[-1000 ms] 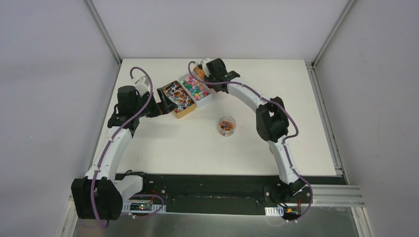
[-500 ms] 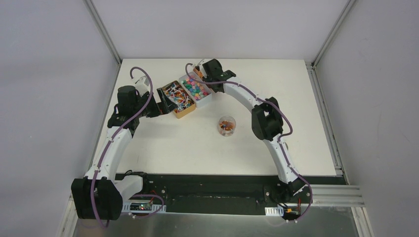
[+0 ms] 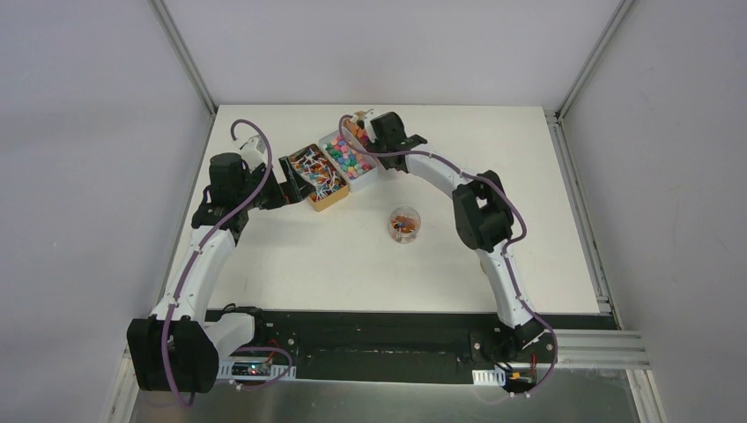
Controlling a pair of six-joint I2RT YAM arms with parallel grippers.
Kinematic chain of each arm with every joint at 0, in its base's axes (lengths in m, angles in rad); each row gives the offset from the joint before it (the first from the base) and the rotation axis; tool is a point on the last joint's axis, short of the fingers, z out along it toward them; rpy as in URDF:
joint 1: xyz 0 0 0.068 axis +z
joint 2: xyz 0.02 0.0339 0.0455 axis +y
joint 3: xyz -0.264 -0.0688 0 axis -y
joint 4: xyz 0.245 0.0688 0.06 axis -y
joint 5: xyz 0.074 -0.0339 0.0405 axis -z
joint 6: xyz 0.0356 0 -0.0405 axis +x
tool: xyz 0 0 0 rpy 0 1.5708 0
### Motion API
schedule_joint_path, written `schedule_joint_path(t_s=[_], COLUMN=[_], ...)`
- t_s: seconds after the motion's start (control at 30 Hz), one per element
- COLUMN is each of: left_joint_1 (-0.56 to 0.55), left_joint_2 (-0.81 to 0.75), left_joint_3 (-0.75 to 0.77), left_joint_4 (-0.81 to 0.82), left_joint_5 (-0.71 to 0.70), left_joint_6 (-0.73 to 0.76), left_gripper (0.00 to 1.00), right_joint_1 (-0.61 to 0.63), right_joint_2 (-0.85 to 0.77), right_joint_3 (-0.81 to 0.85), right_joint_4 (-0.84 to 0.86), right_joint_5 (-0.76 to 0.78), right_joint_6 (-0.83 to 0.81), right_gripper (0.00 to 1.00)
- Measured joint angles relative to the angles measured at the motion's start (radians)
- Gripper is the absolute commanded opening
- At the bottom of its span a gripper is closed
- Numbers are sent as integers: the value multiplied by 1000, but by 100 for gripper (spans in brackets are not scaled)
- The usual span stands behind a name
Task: Pack the candies
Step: Scoop the fake candies from the storage box.
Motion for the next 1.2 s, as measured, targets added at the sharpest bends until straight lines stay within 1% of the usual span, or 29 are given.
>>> schedule_joint_path(t_s=[0.47,0.87,1.2], left_joint_1=[0,0,0], left_joint_2=[0,-4,-7], left_joint_3=[-11,-14,-15], left_joint_4=[0,0,0], left_joint_5=[-1,-1,-2], left_joint_6=[0,0,0], left_gripper=[99,99,99], right_joint_1=[-49,-83,-90], right_joint_2=[-58,-132,-216], right_joint_3=[-141,-249,-294], right_joint_4=[160,190,202], right_joint_5=[-137,-205,-288], right_joint_6=[97,144,144], right_gripper=[0,0,0])
